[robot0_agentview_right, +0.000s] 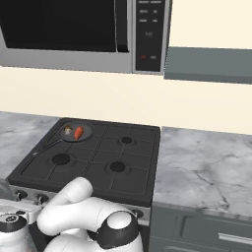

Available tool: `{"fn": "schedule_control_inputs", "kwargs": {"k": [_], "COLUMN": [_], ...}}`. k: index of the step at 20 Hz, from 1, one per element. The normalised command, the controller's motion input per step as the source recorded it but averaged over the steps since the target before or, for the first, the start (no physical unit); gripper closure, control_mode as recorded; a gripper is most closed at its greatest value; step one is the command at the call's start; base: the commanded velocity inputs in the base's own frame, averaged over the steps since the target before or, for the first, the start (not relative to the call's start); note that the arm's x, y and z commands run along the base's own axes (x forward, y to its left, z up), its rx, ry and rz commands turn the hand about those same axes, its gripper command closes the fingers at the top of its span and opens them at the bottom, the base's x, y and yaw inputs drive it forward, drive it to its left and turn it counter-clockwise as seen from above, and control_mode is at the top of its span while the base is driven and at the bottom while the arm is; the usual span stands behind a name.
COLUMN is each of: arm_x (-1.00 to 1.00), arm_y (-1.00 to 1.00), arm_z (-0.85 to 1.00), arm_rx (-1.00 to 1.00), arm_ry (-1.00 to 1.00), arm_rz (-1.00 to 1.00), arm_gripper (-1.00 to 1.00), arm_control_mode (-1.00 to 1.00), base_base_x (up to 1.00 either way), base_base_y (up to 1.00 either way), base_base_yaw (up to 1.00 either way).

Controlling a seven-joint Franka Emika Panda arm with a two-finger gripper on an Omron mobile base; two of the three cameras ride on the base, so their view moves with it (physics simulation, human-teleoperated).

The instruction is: Put the sweet potato and mushroom in the pan. Then turn on the rear left burner and set the heat to medium.

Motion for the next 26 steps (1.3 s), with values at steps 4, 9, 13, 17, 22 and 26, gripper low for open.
{"fn": "schedule_control_inputs", "kwargs": {"k": [4, 9, 13, 17, 22, 26], "arm_x": [0.0, 0.04, 0.09, 0.17, 0.42, 0.42], "arm_y": [-0.03, 0.0, 0.0, -0.02, 0.0, -0.06], "arm_z": [-0.09, -0.2, -0.01, 0.0, 0.0, -0.02], "arm_rx": [-0.05, -0.01, 0.0, 0.0, 0.0, 0.0], "arm_ry": [0.0, -0.04, -0.08, -0.06, 0.0, 0.0], "arm_rz": [0.02, 0.0, 0.0, 0.0, 0.0, 0.0], "arm_gripper": [-1.0, -1.0, -1.0, -1.0, -1.0, -1.0], "arm_control_mode": [-1.0, -1.0, -1.0, -1.0, -1.0, -1.0], "base_base_x": [0.0, 0.0, 0.0, 0.0, 0.0, 0.0], "base_base_y": [0.0, 0.0, 0.0, 0.0, 0.0, 0.0], "base_base_yaw": [0.0, 0.0, 0.0, 0.0, 0.0, 0.0]}}
